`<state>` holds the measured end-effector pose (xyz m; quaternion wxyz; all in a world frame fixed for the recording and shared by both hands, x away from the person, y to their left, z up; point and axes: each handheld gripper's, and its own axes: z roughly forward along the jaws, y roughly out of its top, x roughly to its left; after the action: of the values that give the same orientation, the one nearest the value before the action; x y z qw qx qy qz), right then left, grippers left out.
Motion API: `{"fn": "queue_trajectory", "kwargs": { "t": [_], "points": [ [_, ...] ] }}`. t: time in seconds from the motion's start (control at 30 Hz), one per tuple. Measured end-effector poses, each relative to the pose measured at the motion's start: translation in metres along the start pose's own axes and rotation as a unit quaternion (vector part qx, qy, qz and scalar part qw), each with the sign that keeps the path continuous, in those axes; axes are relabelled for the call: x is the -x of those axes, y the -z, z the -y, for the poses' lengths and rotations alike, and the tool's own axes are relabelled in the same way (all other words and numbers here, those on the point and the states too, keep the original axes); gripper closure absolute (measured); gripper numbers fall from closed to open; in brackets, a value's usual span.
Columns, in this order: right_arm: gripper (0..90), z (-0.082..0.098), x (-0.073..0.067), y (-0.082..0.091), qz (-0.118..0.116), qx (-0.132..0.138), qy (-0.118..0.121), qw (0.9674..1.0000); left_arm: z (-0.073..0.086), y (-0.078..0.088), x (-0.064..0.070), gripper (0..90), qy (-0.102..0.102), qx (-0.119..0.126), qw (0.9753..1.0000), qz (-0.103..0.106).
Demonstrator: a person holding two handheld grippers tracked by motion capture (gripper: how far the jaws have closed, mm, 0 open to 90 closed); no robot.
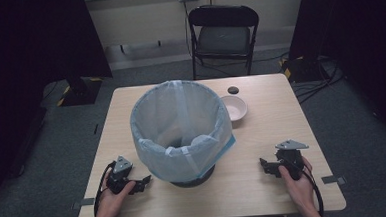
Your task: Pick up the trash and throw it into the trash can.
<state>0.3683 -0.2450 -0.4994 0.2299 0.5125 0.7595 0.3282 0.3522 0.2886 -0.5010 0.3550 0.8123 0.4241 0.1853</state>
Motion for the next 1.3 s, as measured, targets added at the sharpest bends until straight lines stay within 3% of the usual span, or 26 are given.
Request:
{"fn": "queue_trajectory", "kwargs": {
  "t": [0.33,0.37,0.4,0.57,0.63,0.67,0.7,0.73,0.77,0.9,1.0,1.03,1.1,1.13,1.2,1.23,1.3],
  "points": [
    [13.3,-0.001,-0.001,0.000,0.006,0.000,-0.005,1.0000,0.000,0.000,0.000,10.7,0.000,0.000,1.0000,0.001],
    [14.0,-0.001,-0.001,0.000,0.003,-0.003,-0.003,1.0000,0.000,0.000,0.000,10.7,0.000,0.000,1.0000,0.001],
    [20.4,-0.003,0.000,0.001,-0.002,-0.006,-0.002,1.0000,0.000,0.000,0.000,10.7,0.000,0.000,1.0000,0.001],
    [20.9,-0.015,0.004,0.003,-0.020,0.011,0.002,0.9997,0.000,0.000,0.000,10.7,0.000,0.000,1.0000,0.001],
    [21.0,-0.026,0.008,0.003,-0.024,0.019,0.001,0.9995,0.000,0.000,0.000,10.7,0.000,0.000,1.0000,0.001],
    [22.5,-0.039,0.011,0.002,-0.038,0.027,-0.002,0.9989,0.000,0.000,0.000,10.7,0.000,0.000,1.0000,0.001],
    [22.5,-0.039,0.011,0.002,-0.038,0.027,-0.002,0.9989,0.000,0.000,0.000,10.7,0.000,0.000,1.0000,0.001],
    [24.0,-0.052,0.013,0.000,-0.039,0.033,0.004,0.9987,0.000,0.000,0.000,10.7,0.000,0.000,1.0000,0.001],
    [24.0,-0.052,0.013,0.000,-0.039,0.033,0.004,0.9987,0.000,0.000,0.000,10.7,0.000,0.000,1.0000,0.001],
    [29.7,-0.087,0.016,-0.012,-0.059,0.034,0.017,0.9975,0.000,0.000,0.000,10.7,0.000,0.000,1.0000,0.001],
    [30.3,-0.098,0.016,-0.017,-0.065,0.035,0.018,0.9971,0.000,0.000,0.000,10.7,0.000,0.000,1.0000,0.001],
    [31.0,-0.114,0.014,-0.028,-0.068,0.038,0.023,0.9967,0.000,0.000,0.000,10.7,0.001,0.000,1.0000,0.001],
    [31.9,-0.117,0.014,-0.030,-0.069,0.033,0.026,0.9967,0.000,0.000,0.000,10.7,0.002,0.001,1.0000,0.001],
    [35.0,-0.131,0.014,-0.041,-0.067,0.024,0.034,0.9969,0.000,0.000,0.000,10.7,0.001,0.001,1.0000,0.001],
    [36.6,-0.136,0.014,-0.045,-0.066,0.025,0.035,0.9969,0.000,0.000,0.000,10.7,0.001,0.001,1.0000,0.001],
    [39.0,-0.150,0.016,-0.055,-0.064,0.022,0.033,0.9971,0.000,0.000,0.000,10.7,0.001,0.001,1.0000,0.001],
    [41.9,-0.160,0.019,-0.064,-0.064,0.016,0.033,0.9973,0.000,0.000,0.000,10.7,0.002,0.001,1.0000,0.001]
  ]
}}
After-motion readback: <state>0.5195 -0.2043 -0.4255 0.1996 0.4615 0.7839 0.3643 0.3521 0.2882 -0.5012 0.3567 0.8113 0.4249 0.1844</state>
